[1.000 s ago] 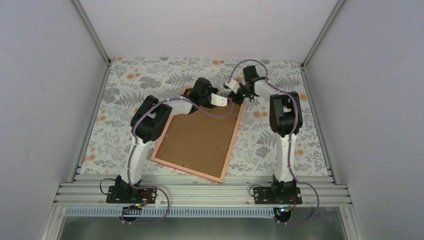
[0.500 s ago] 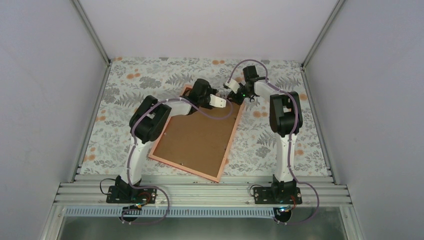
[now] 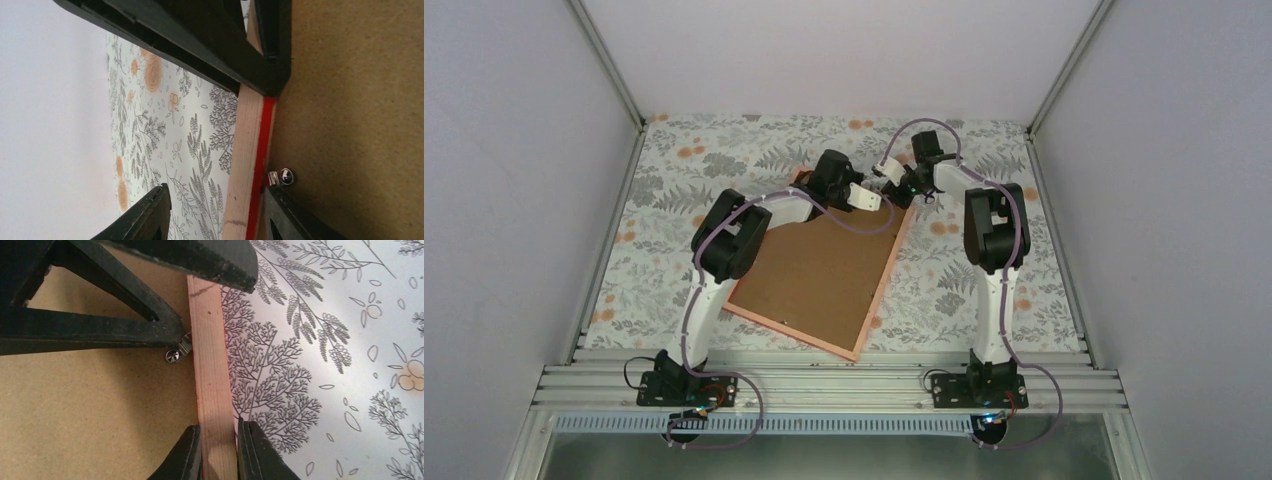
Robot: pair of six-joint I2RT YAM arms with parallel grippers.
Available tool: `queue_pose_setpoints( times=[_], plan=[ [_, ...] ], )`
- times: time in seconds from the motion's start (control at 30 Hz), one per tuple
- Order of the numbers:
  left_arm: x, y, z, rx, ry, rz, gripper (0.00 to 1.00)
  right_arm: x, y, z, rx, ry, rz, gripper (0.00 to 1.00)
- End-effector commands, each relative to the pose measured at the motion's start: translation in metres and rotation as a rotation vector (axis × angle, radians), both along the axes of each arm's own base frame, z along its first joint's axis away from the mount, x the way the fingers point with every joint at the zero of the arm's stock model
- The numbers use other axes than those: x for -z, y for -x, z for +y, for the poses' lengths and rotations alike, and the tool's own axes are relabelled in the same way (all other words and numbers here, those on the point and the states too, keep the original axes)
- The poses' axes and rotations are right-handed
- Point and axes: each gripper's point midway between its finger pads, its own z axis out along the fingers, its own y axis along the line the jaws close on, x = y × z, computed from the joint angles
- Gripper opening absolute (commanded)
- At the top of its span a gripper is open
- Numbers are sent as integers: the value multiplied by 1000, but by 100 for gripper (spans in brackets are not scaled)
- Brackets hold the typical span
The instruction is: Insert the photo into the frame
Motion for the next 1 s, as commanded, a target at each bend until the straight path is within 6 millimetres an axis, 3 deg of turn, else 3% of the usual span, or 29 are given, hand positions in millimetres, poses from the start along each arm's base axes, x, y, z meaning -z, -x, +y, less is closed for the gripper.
queue_pose_setpoints(
  times=[0.0, 0.17, 0.27, 0.37, 0.53, 0.63, 0.7, 0.8, 0.97],
  plan=[
    [41, 11, -2, 1, -57, 113, 48, 54, 46, -9, 15, 87, 219, 10],
    [21, 18, 10, -68, 6, 151, 49, 50, 32, -9, 53, 87, 199, 11],
    [-1, 23, 25, -137, 61, 184, 50, 44, 13, -9, 105, 86, 172, 12],
    [-25, 41, 44, -174, 107, 224, 51, 37, -7, -10, 152, 84, 138, 12],
    [-45, 96, 75, -186, 122, 309, 55, 31, -48, -15, 229, 120, 39, 16],
    [-53, 135, 84, -166, 149, 403, 57, 19, -75, -15, 268, 120, -26, 26],
    [-48, 167, 91, -134, 136, 478, 57, 5, -87, -11, 281, 100, -47, 34],
    [-36, 208, 105, -63, 62, 558, 57, -22, -91, -7, 284, 61, -64, 54],
    [-26, 271, 130, 69, -51, 674, 57, -73, -75, -2, 286, -22, -61, 70]
  ],
)
